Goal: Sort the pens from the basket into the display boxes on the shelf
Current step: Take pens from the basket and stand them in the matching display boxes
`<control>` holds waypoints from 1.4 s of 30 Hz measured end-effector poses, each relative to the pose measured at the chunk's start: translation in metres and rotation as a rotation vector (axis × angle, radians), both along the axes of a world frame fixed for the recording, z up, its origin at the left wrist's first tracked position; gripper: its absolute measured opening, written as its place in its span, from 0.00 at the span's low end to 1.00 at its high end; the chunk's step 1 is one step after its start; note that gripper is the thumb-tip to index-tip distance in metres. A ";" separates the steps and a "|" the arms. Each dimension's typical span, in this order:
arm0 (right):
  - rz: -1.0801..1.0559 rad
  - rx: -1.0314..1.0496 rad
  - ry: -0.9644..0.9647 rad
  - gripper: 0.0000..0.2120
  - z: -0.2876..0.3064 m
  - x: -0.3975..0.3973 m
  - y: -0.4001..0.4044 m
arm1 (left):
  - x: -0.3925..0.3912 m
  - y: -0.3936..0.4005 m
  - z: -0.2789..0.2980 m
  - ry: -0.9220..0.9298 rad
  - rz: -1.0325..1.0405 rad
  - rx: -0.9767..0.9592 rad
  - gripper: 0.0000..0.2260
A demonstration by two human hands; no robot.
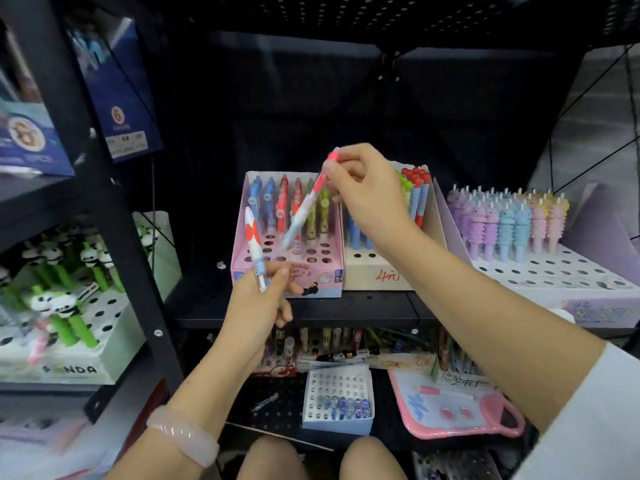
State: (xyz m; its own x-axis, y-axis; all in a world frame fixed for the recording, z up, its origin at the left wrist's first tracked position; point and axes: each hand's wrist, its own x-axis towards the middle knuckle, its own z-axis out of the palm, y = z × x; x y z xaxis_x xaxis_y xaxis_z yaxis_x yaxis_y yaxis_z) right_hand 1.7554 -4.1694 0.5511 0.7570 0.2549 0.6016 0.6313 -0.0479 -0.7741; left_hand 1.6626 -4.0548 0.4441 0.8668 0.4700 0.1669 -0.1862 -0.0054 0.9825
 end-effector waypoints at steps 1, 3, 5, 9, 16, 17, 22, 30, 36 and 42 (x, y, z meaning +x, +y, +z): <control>0.001 0.002 -0.043 0.04 0.002 0.001 0.008 | -0.002 0.007 -0.003 0.009 0.033 -0.001 0.06; 0.008 -0.090 -0.119 0.03 0.001 0.002 0.022 | -0.005 0.017 -0.006 0.021 0.063 -0.020 0.06; -0.004 -0.281 -0.184 0.04 -0.006 0.004 0.033 | -0.008 0.024 -0.008 0.028 0.066 -0.023 0.06; -0.090 -0.532 -0.304 0.07 -0.025 0.011 0.041 | -0.014 0.029 -0.008 0.013 0.055 -0.018 0.06; -0.163 -0.642 -0.365 0.10 -0.033 0.009 0.045 | -0.017 0.027 0.000 -0.006 0.021 -0.189 0.12; -0.163 -0.661 -0.361 0.12 -0.033 0.008 0.045 | -0.018 0.026 0.000 -0.018 0.011 -0.201 0.13; -0.171 -0.529 -0.474 0.15 -0.033 -0.010 0.030 | -0.020 0.022 0.007 -0.104 -0.081 -0.252 0.13; 0.410 -0.484 0.284 0.08 -0.060 -0.054 0.004 | -0.012 0.003 0.014 -0.206 -0.065 -0.318 0.12; 0.473 -0.227 0.516 0.03 -0.061 -0.050 -0.003 | -0.015 -0.003 0.016 -0.219 -0.097 -0.309 0.21; 0.329 -0.247 0.279 0.10 -0.039 -0.021 -0.022 | -0.028 0.017 0.012 -0.127 -0.051 -0.527 0.28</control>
